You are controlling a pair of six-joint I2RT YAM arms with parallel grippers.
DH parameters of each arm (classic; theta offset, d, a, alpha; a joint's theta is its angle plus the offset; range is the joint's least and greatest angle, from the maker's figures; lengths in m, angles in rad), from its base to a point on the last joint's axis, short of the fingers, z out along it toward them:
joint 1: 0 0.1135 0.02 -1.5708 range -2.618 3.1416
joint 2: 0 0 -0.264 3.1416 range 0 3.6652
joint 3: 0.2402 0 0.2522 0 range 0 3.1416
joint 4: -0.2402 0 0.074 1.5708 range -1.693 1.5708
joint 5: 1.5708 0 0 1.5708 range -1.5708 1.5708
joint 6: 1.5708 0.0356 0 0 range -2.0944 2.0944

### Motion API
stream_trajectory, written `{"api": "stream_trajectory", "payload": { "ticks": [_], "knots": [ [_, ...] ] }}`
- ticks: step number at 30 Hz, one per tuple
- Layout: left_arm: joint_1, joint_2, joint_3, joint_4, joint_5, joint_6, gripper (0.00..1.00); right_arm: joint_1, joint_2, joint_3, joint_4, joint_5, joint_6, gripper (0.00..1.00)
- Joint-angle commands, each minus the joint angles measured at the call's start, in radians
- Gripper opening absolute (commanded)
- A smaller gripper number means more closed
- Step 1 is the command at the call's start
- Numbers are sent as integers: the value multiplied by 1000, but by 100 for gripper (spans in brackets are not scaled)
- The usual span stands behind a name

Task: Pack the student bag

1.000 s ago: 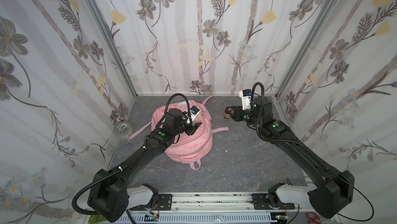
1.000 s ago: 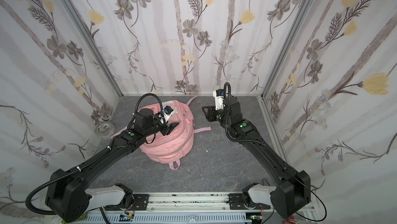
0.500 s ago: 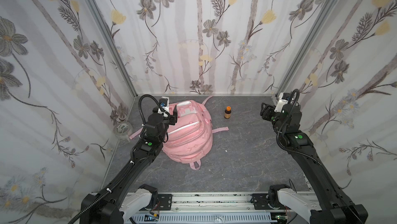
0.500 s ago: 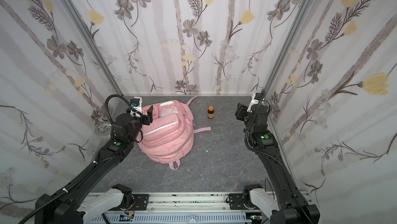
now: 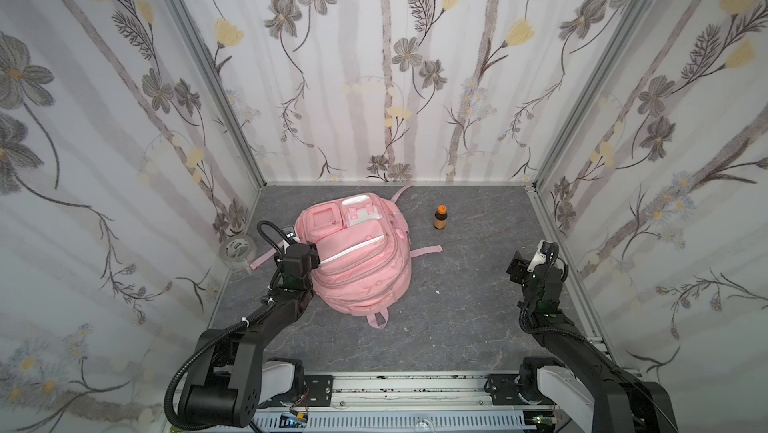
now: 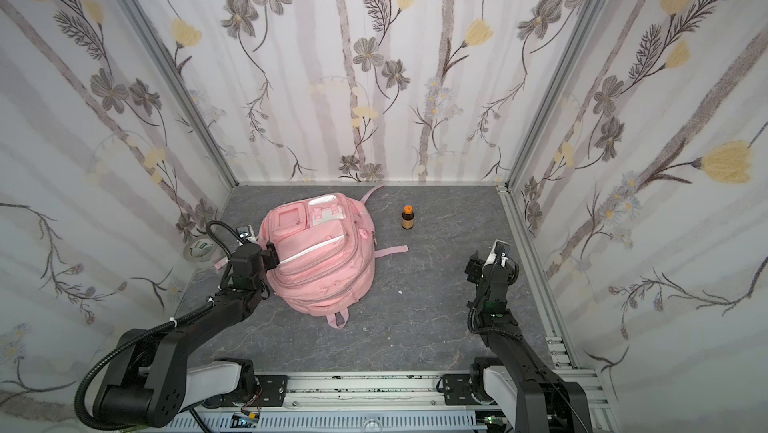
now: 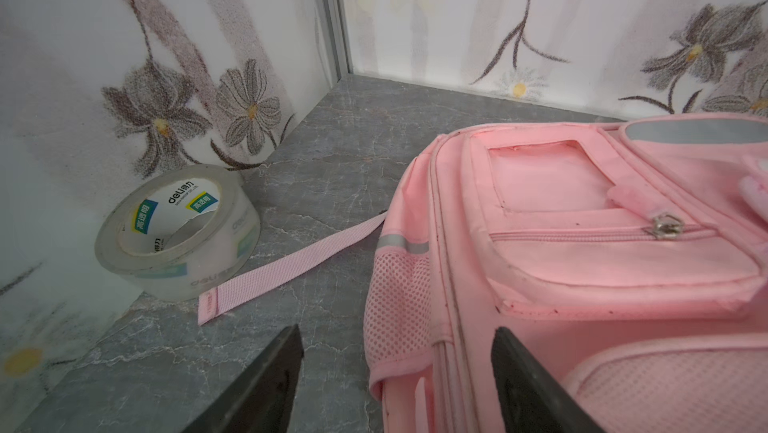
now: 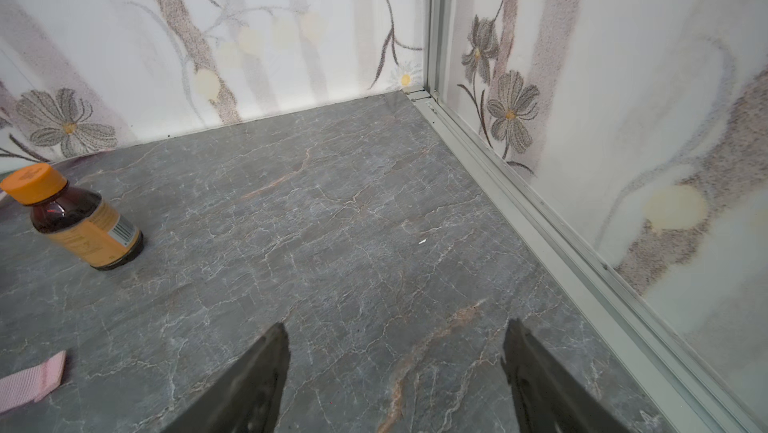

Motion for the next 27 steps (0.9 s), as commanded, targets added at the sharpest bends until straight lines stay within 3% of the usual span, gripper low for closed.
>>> {"api": "stream_trajectory", "payload": {
  "ticks": [1, 5, 10, 13, 14, 16, 19, 27],
  "knots": [
    [21, 39, 52, 70, -1, -19, 74, -3, 84, 54, 235, -144, -106, 78],
    [40, 72, 79, 70, -1, -19, 74, -14, 211, 108, 369, -297, -120, 78],
    [106, 120, -79, 70, -1, -19, 74, -37, 243, 34, 506, -322, -103, 79],
    [143, 266, -154, 70, -1, -19, 74, -84, 309, -132, 920, -338, -32, 86],
    [153, 306, -162, 70, -1, -19, 74, -101, 288, -124, 867, -335, -15, 90],
    [161, 256, -102, 70, -1, -19, 74, -92, 279, -84, 775, -319, -32, 99],
    [122, 275, -80, 70, -1, -19, 74, -19, 297, -28, 686, -153, -66, 100],
    [104, 277, -92, 70, -1, -19, 74, -3, 290, -38, 703, -131, -80, 100]
  ]
}}
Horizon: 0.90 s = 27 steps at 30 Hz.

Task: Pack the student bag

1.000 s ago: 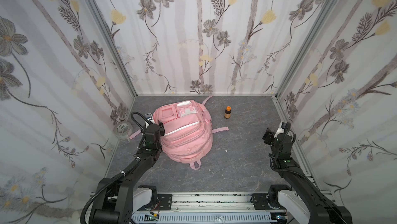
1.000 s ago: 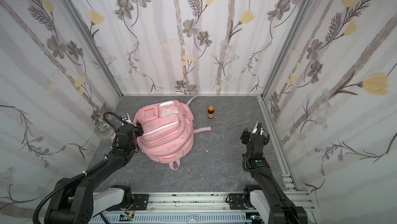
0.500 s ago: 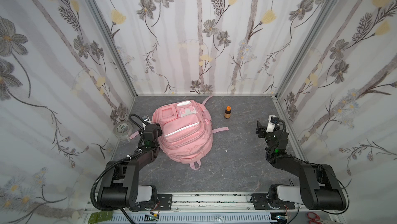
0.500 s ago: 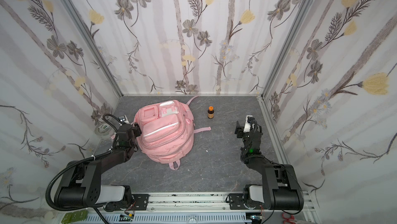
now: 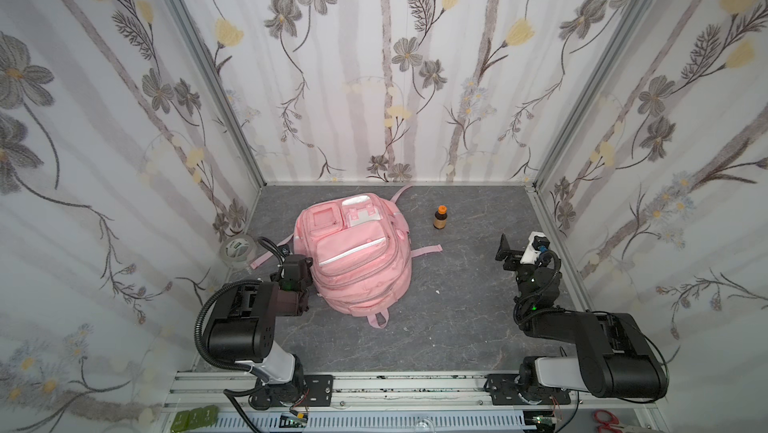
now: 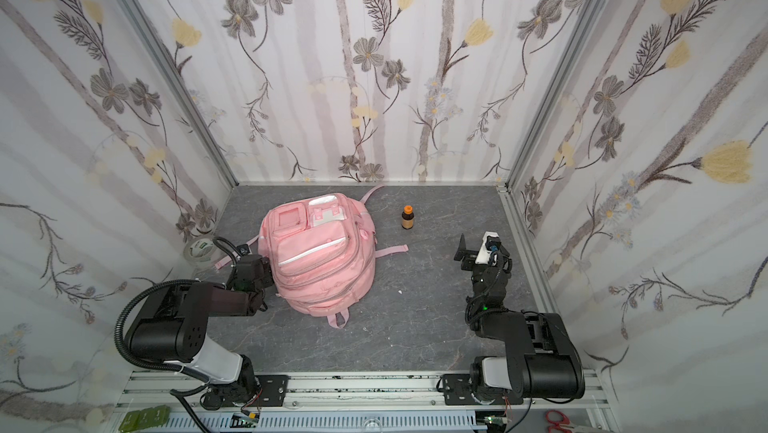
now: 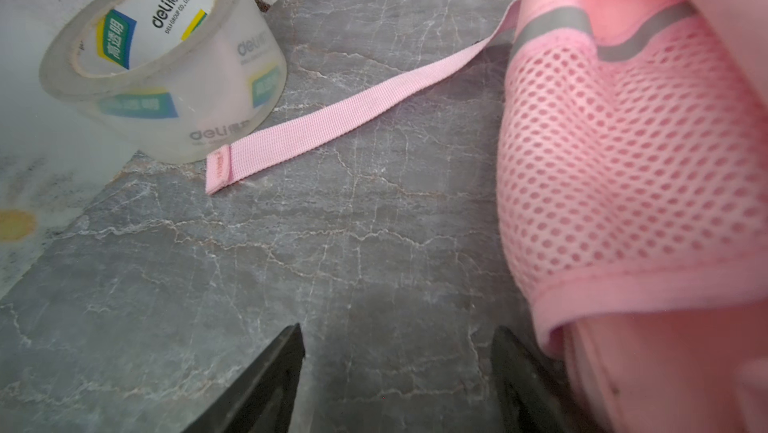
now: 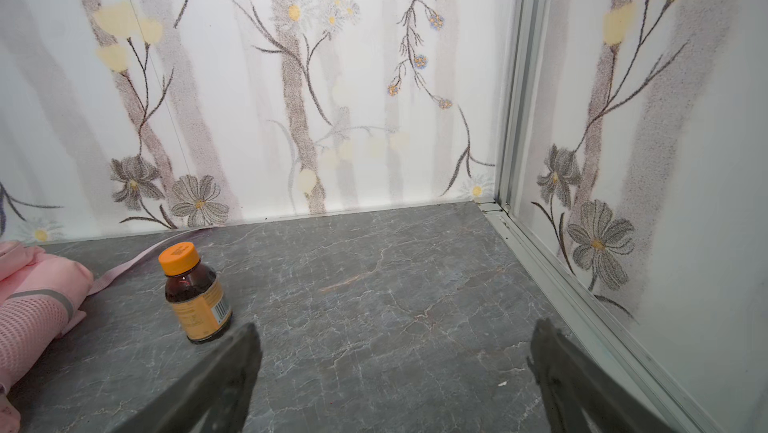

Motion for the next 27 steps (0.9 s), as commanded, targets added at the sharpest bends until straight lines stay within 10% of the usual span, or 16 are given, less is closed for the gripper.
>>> {"api": "stream_trajectory", "payload": {
  "ticks": [1, 26, 27],
  "knots": [
    [-1, 3, -8, 3, 4, -9, 74, 5, -2, 4, 35, 30, -20, 100],
    [-1, 1, -17, 3, 4, -9, 74, 3, 5, 33, -13, -32, -41, 100],
    [-1, 1, -17, 191, 4, -9, 100, 5, 2, 31, -9, -34, -48, 100]
  ]
}}
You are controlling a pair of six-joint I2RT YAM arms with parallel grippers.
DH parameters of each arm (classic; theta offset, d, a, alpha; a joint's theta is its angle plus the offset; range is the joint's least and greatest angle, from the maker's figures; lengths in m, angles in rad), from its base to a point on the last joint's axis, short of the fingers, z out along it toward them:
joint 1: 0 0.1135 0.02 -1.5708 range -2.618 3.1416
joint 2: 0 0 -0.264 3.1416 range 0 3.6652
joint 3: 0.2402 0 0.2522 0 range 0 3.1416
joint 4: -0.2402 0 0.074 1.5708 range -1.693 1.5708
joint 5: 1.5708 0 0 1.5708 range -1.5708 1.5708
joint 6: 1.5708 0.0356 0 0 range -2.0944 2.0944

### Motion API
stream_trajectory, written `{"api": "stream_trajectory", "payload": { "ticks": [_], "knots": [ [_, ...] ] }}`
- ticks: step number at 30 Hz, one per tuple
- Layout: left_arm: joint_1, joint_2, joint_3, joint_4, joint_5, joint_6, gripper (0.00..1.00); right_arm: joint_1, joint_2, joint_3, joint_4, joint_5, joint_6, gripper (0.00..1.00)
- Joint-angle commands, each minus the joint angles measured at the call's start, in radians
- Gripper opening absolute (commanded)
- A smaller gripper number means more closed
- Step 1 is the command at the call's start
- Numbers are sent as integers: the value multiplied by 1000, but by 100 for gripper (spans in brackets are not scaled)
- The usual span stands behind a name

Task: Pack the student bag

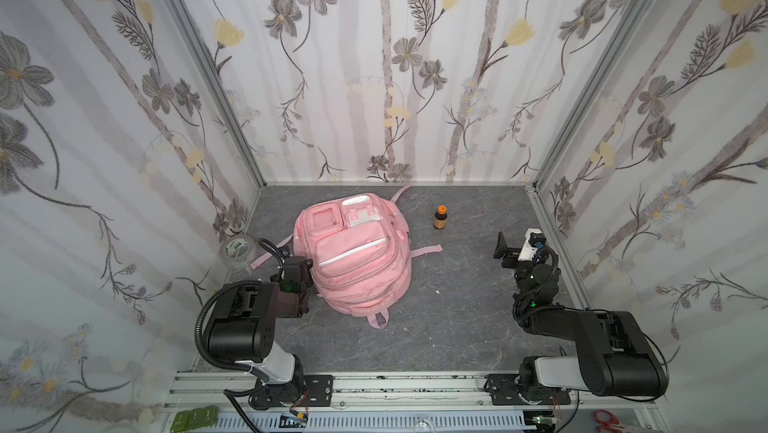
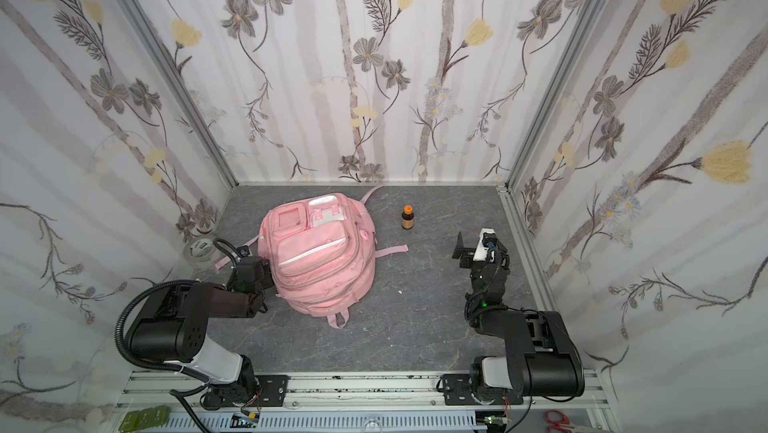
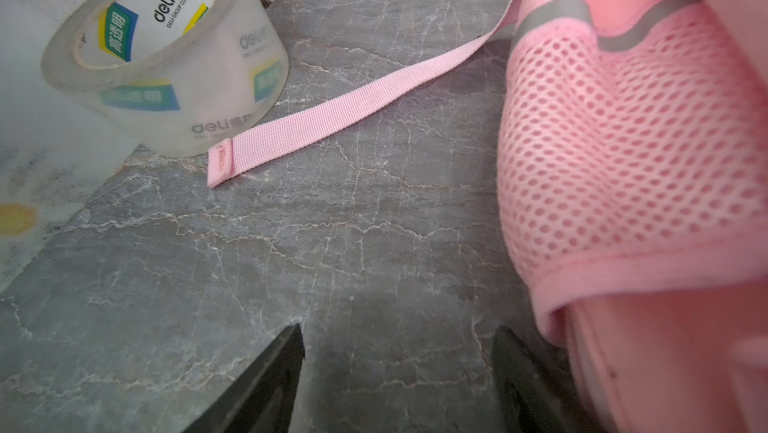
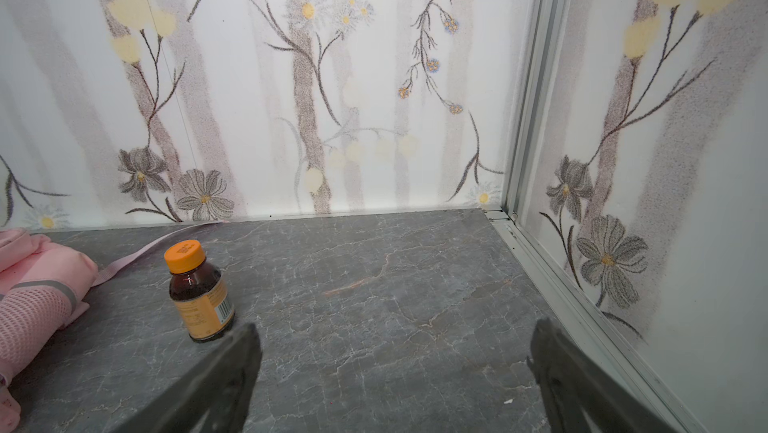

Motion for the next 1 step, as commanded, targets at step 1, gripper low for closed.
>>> {"api": "stream_trajectory", "payload": {
  "ticks": [1],
  "knots": [
    [-1, 1, -2, 371, 205, -10, 100, 6, -7, -8, 19, -6, -12, 100]
  ]
}}
